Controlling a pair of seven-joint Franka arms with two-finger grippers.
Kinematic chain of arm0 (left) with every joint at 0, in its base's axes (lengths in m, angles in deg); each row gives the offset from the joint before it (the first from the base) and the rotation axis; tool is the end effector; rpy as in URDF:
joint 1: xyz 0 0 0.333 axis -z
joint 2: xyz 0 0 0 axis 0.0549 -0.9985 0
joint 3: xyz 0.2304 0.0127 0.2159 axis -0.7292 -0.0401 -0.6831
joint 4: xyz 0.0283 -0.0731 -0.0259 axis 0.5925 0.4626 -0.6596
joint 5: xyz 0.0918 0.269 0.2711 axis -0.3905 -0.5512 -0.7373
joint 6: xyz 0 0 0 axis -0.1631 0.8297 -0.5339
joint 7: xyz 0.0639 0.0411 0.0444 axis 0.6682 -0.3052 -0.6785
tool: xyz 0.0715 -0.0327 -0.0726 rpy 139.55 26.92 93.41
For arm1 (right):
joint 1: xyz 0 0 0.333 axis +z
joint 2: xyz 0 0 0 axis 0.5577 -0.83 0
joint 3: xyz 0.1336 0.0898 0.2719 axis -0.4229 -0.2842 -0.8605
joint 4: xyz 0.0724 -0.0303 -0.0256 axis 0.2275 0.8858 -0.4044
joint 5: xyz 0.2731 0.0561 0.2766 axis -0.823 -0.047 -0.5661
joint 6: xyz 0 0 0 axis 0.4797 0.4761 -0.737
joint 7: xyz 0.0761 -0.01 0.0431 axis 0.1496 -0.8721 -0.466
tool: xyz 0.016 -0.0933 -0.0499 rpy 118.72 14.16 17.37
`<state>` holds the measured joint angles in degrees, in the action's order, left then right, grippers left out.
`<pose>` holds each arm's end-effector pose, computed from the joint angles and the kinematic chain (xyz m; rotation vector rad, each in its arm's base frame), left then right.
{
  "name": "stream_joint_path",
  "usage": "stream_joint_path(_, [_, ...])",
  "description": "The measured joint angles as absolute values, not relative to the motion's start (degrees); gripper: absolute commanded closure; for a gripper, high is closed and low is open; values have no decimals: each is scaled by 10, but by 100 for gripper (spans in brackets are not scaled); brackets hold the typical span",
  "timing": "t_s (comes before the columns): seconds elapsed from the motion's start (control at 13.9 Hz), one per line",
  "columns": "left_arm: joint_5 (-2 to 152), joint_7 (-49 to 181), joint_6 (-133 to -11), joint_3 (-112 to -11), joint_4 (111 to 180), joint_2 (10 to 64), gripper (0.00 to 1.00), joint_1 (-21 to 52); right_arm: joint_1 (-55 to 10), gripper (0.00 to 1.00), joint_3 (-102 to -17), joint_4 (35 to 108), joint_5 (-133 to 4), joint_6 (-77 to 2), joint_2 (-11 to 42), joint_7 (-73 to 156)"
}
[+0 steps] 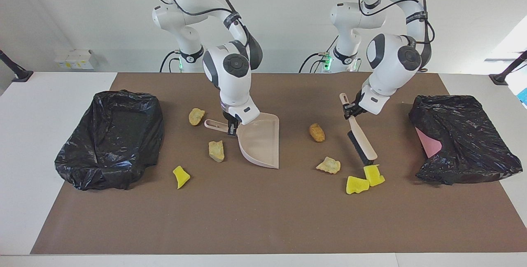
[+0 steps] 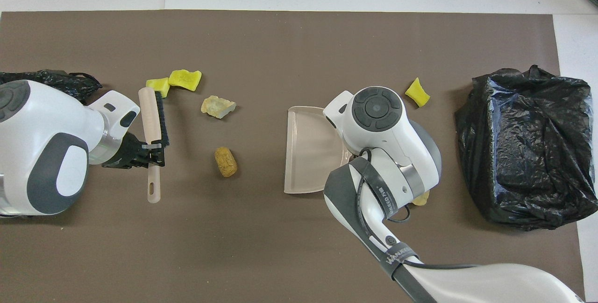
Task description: Sweep and dump trash in bin
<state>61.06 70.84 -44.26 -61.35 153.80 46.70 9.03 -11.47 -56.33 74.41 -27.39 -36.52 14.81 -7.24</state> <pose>0.5253 -0.0974 0.4232 2.9816 0.1543 -0.2487 0.5517 0.2621 0.3645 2.2507 2.1080 -0.1914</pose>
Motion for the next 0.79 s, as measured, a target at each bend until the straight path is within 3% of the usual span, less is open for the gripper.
stream_joint_path(0.43, [564,808,-462,-614,1516,452,100,32,-115,100,-563,778,-274,-378,167,-72])
stream_joint_path(0.79, [509,813,-524,-614,1450,340,100,24,-115,100,-563,785,-274,-396,167,-72])
